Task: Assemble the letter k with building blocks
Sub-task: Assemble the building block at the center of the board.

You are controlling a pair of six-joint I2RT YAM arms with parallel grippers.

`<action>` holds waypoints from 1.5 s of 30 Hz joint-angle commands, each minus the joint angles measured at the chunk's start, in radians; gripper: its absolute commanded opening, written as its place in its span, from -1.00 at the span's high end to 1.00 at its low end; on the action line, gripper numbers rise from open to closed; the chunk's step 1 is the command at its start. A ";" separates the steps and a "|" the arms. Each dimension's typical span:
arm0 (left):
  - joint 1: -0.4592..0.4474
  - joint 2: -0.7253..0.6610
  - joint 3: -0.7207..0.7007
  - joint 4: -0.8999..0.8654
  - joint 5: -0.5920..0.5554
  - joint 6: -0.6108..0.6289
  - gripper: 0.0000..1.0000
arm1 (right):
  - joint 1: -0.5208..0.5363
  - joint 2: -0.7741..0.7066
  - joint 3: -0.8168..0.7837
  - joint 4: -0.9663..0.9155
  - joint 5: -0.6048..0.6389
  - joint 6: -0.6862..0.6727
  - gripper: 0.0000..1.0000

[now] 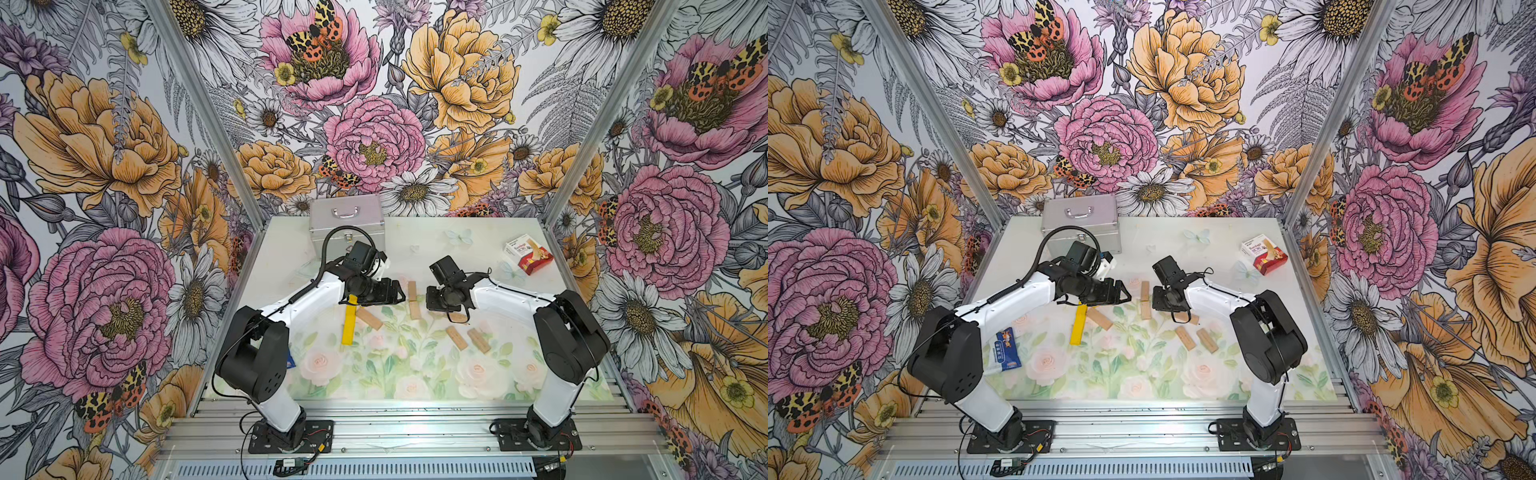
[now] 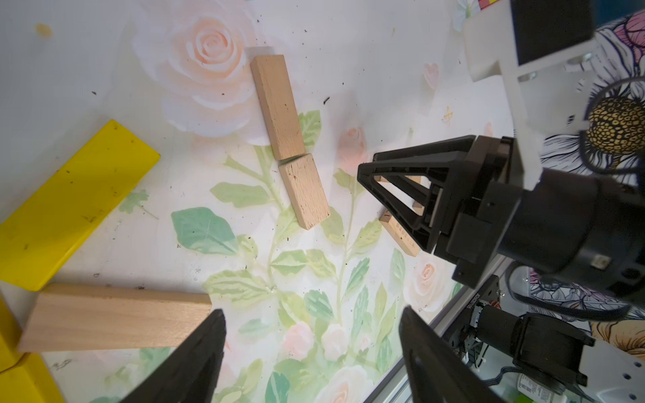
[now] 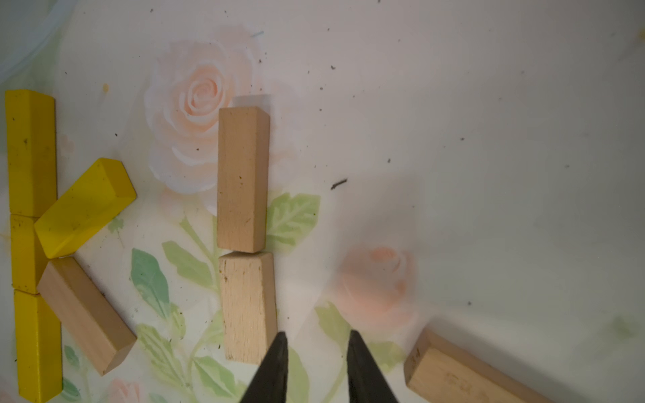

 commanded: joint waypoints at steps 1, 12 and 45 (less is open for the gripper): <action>-0.004 0.012 0.015 0.037 -0.032 -0.025 -0.46 | -0.001 0.030 0.004 0.036 -0.031 -0.003 0.44; -0.034 0.114 0.032 0.085 -0.018 -0.067 -0.27 | 0.019 0.097 0.035 0.061 -0.070 0.013 0.48; -0.045 0.250 0.028 0.178 0.003 -0.113 -0.24 | 0.026 0.123 0.052 0.066 -0.070 0.027 0.56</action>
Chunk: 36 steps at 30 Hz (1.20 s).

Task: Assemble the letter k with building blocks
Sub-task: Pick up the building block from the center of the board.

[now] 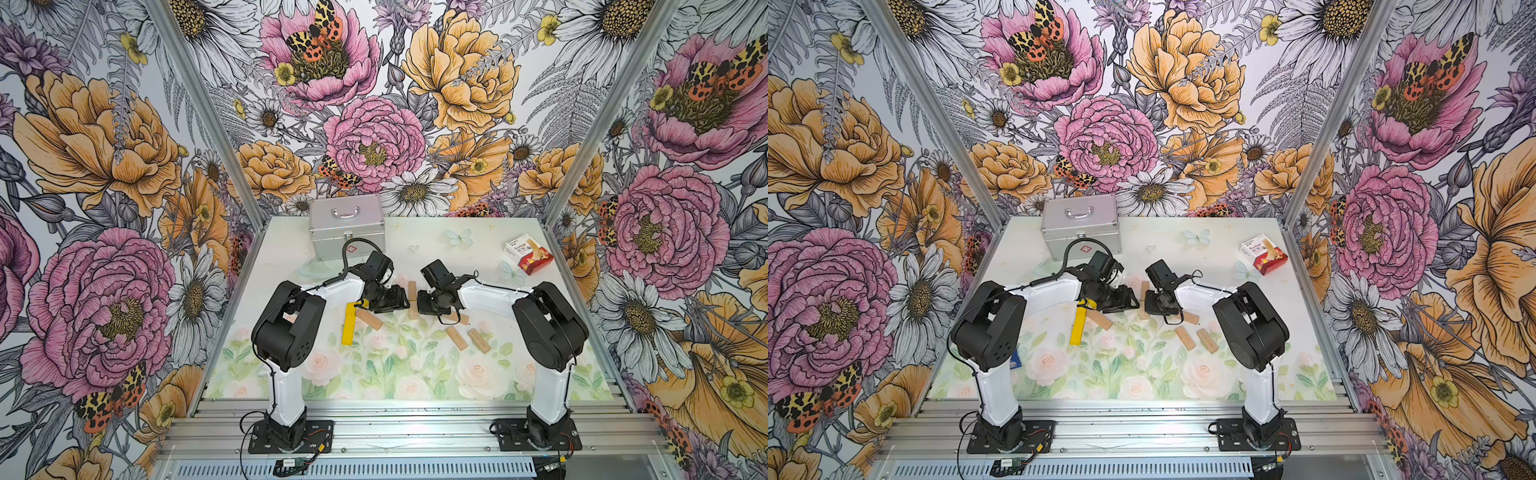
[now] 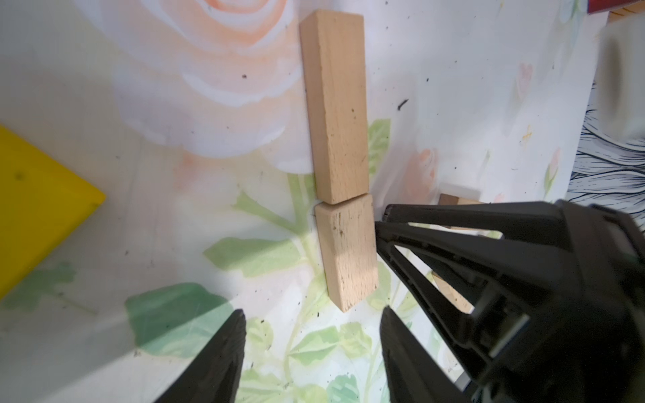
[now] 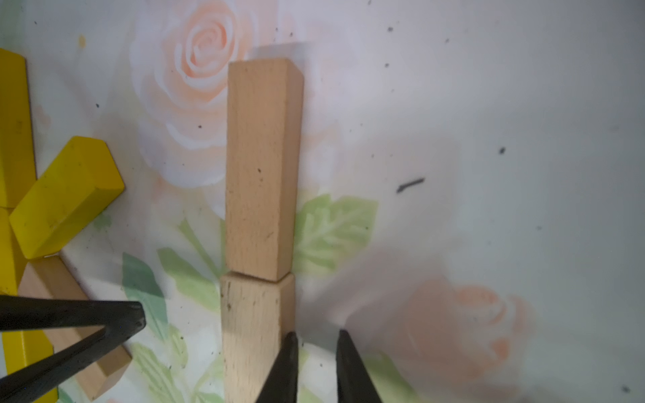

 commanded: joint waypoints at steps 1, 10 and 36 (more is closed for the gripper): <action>-0.009 -0.004 0.001 0.029 0.012 -0.006 -0.25 | 0.004 0.004 0.008 0.001 0.008 0.014 0.56; -0.004 -0.068 -0.008 0.028 0.019 0.001 -0.29 | -0.012 -0.110 -0.051 0.001 0.041 -0.026 0.54; -0.227 -0.318 -0.056 0.029 0.050 0.057 -0.97 | -0.024 -0.700 -0.346 -0.124 0.166 -0.041 -0.98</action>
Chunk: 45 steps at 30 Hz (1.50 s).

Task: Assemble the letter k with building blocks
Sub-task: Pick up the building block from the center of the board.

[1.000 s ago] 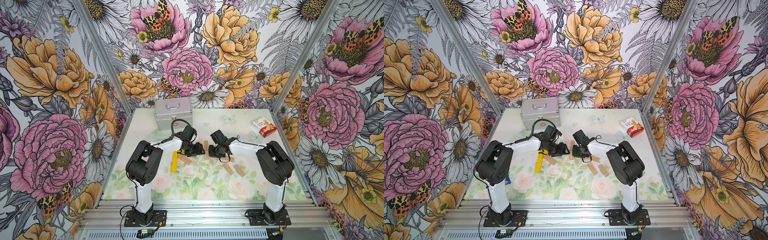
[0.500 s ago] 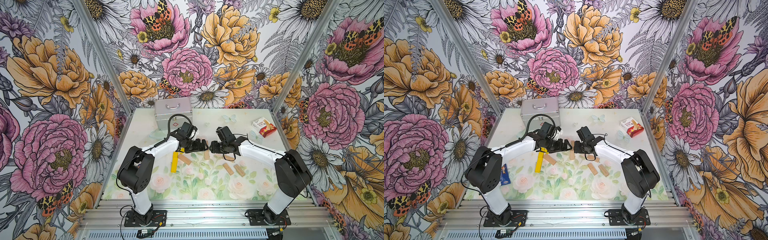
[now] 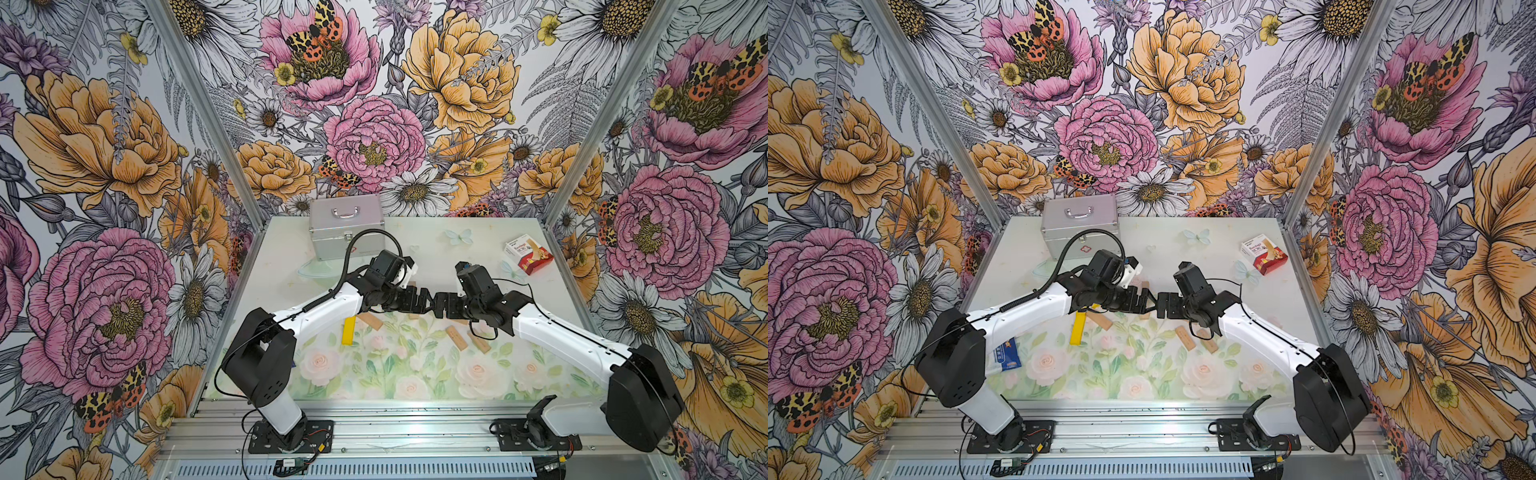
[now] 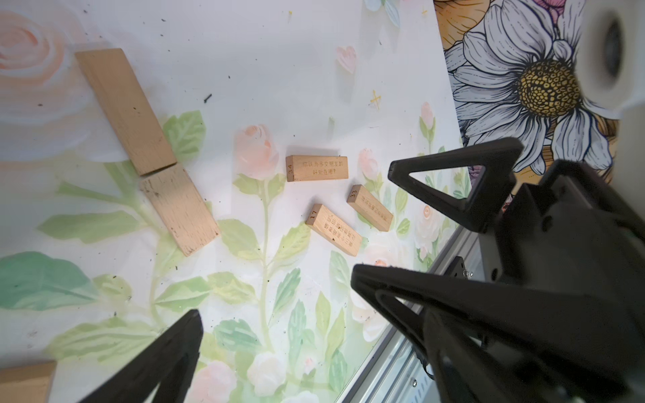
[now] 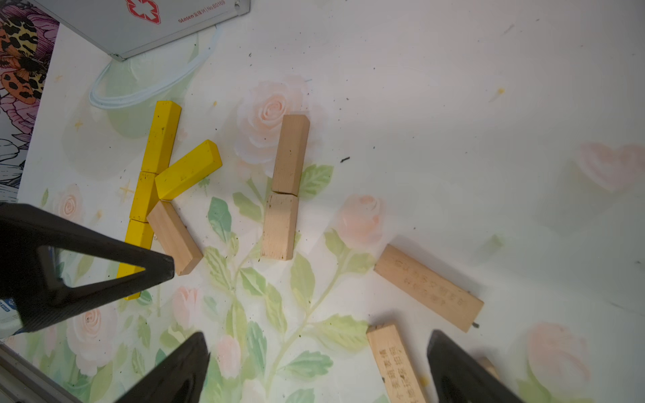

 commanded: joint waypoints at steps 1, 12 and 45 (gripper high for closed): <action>-0.059 -0.049 -0.019 0.009 0.039 0.052 -0.97 | -0.012 -0.119 -0.056 -0.053 0.085 0.040 -0.99; -0.204 -0.044 -0.004 0.009 -0.127 0.073 -0.87 | -0.171 -0.385 -0.169 -0.281 0.149 0.149 -0.98; -0.395 0.471 0.449 -0.281 -0.497 -0.674 -0.15 | -0.573 -0.358 -0.230 -0.145 -0.231 -0.115 -0.99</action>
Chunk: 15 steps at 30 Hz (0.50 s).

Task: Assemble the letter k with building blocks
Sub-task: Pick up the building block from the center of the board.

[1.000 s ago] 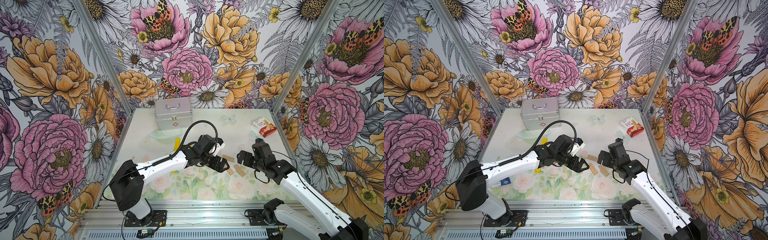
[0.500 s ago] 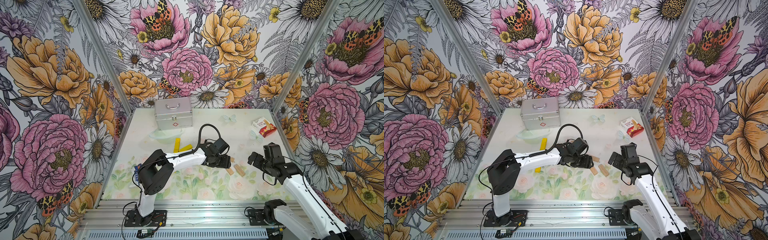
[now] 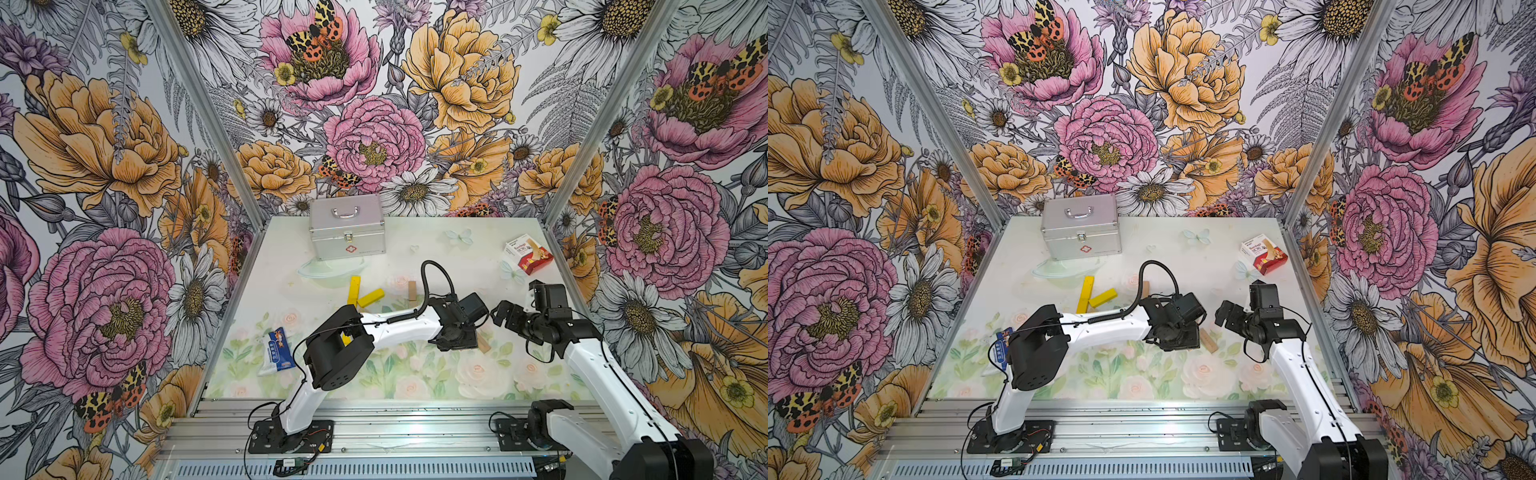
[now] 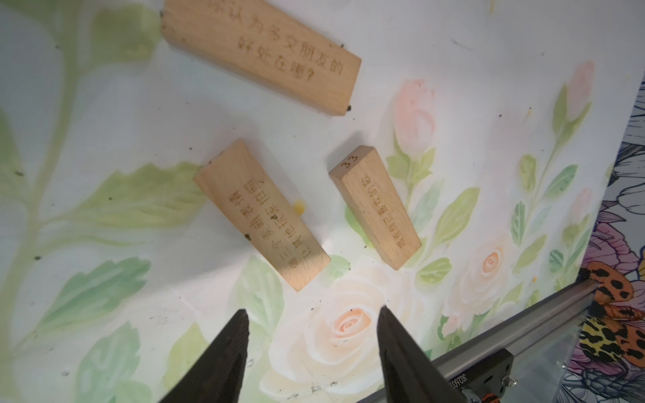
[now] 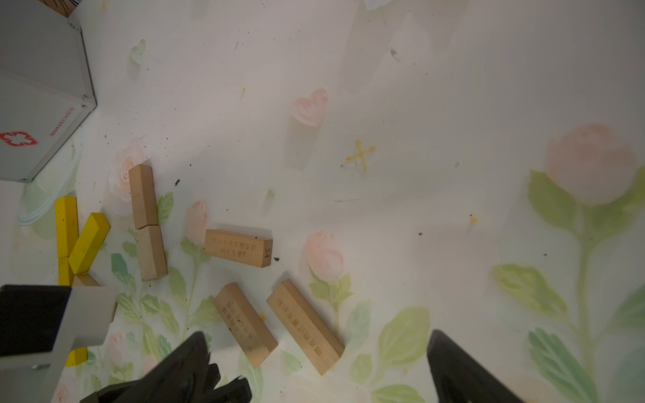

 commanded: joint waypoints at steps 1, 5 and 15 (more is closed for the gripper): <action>0.006 0.015 0.014 -0.043 -0.085 -0.073 -0.14 | -0.023 -0.046 -0.015 0.031 -0.041 -0.027 -0.98; 0.010 0.050 0.047 -0.049 -0.080 -0.078 -0.14 | -0.050 -0.083 -0.024 0.031 -0.044 -0.021 -0.98; 0.033 0.137 0.137 -0.077 -0.066 -0.077 -0.10 | -0.059 -0.080 -0.030 0.038 -0.092 -0.028 -0.99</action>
